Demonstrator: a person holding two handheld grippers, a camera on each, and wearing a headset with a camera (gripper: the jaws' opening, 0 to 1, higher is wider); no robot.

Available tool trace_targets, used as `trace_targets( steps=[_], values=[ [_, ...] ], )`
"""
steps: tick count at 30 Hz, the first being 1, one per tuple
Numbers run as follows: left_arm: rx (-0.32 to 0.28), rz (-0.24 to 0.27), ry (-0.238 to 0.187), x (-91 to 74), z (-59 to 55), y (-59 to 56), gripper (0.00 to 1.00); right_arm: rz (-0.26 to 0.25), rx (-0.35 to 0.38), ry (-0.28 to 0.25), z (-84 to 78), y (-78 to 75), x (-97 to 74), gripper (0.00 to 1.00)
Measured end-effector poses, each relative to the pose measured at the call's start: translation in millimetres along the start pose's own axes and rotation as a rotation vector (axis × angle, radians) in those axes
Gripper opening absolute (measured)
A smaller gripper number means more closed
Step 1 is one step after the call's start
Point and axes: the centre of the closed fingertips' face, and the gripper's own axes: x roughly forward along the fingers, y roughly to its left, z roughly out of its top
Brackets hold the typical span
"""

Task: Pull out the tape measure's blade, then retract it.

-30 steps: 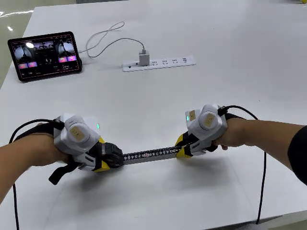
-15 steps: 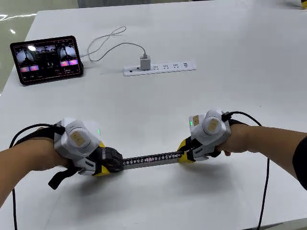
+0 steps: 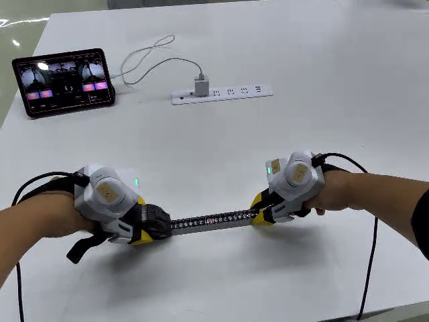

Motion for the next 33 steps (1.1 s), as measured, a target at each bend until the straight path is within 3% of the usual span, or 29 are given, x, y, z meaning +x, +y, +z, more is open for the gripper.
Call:
trace_targets(
  steps=[33],
  values=[
    [0.000, 0.007, -0.004, -1.5, 1.3, -1.9, 0.33, -0.003, 0.015, 0.020, -16.9, -4.6, -10.7, 0.10]
  ],
)
